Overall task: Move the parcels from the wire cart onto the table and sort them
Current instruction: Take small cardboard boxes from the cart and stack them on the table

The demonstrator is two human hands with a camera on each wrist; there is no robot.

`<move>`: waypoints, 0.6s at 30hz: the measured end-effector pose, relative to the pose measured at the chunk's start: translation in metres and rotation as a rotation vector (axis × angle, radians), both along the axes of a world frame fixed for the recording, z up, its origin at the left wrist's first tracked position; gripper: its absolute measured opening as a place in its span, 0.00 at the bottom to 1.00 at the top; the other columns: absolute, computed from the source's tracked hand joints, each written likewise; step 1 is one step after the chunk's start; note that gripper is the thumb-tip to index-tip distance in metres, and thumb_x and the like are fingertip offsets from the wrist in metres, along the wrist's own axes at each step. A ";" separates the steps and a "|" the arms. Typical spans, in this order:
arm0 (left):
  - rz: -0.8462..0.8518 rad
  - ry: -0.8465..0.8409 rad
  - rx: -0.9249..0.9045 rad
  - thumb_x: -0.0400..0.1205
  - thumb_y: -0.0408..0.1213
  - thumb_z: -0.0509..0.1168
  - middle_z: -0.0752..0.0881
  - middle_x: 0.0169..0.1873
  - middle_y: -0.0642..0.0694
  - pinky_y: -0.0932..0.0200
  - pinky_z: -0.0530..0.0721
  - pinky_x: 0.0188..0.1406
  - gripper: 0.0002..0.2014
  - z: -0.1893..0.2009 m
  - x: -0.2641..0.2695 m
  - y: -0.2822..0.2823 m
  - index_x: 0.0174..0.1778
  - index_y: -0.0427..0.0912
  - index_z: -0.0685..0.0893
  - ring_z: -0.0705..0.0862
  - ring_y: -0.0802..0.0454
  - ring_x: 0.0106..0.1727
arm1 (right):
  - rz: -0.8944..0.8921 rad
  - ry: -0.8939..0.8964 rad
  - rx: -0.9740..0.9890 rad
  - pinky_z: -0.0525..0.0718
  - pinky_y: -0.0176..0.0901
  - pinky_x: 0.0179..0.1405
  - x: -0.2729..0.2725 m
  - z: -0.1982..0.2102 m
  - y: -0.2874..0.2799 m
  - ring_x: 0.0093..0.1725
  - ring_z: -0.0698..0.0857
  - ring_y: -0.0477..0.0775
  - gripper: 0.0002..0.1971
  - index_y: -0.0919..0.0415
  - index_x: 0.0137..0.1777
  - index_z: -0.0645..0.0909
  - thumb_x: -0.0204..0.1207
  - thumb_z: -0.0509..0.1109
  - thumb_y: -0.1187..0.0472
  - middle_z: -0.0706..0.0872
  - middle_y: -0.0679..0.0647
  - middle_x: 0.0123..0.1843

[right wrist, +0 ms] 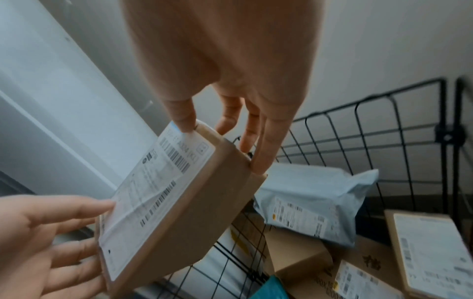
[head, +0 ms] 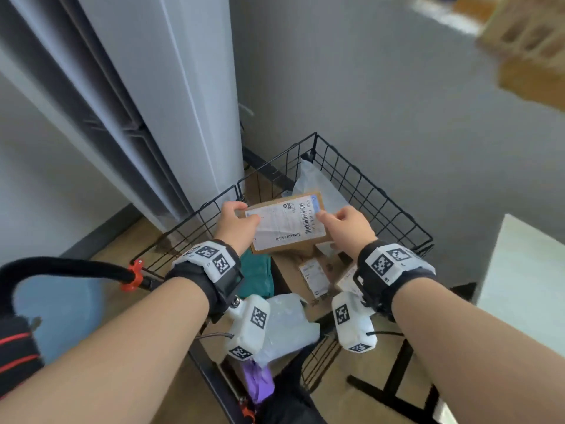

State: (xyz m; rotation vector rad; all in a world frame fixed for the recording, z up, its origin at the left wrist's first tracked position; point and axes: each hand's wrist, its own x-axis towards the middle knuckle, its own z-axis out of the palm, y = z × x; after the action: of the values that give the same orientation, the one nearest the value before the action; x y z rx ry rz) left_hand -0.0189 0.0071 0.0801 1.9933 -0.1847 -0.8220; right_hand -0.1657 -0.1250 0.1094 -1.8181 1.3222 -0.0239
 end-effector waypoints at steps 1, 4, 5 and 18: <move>-0.022 -0.004 -0.024 0.80 0.38 0.65 0.79 0.57 0.44 0.54 0.85 0.39 0.16 0.016 -0.006 -0.003 0.62 0.51 0.72 0.83 0.49 0.47 | -0.015 -0.011 -0.023 0.85 0.55 0.52 -0.009 0.013 0.000 0.44 0.84 0.56 0.19 0.60 0.48 0.76 0.78 0.65 0.42 0.84 0.55 0.43; -0.089 -0.054 -0.076 0.79 0.40 0.66 0.80 0.58 0.43 0.48 0.85 0.54 0.15 0.059 -0.026 -0.015 0.61 0.50 0.73 0.82 0.45 0.54 | -0.053 -0.036 -0.072 0.87 0.57 0.53 -0.041 0.053 0.000 0.46 0.86 0.56 0.23 0.61 0.49 0.76 0.78 0.63 0.38 0.86 0.57 0.47; -0.112 -0.078 -0.092 0.79 0.40 0.66 0.80 0.59 0.43 0.48 0.84 0.57 0.16 0.072 -0.033 -0.019 0.61 0.49 0.74 0.82 0.45 0.55 | -0.064 -0.045 -0.082 0.88 0.58 0.51 -0.052 0.065 -0.001 0.47 0.86 0.56 0.22 0.60 0.47 0.74 0.78 0.63 0.38 0.86 0.56 0.46; -0.377 -0.123 -0.241 0.80 0.39 0.66 0.83 0.58 0.44 0.43 0.84 0.61 0.15 0.186 -0.189 -0.099 0.62 0.44 0.76 0.84 0.45 0.57 | -0.324 -0.075 -0.253 0.88 0.60 0.50 -0.234 0.174 -0.031 0.41 0.90 0.56 0.29 0.59 0.47 0.76 0.74 0.59 0.30 0.89 0.54 0.36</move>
State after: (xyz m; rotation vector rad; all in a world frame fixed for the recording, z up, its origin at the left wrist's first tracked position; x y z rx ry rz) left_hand -0.2078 -0.0920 0.2663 1.8043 -0.7152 -0.8651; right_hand -0.3996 -0.1555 0.2836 -1.7673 1.6037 -0.4478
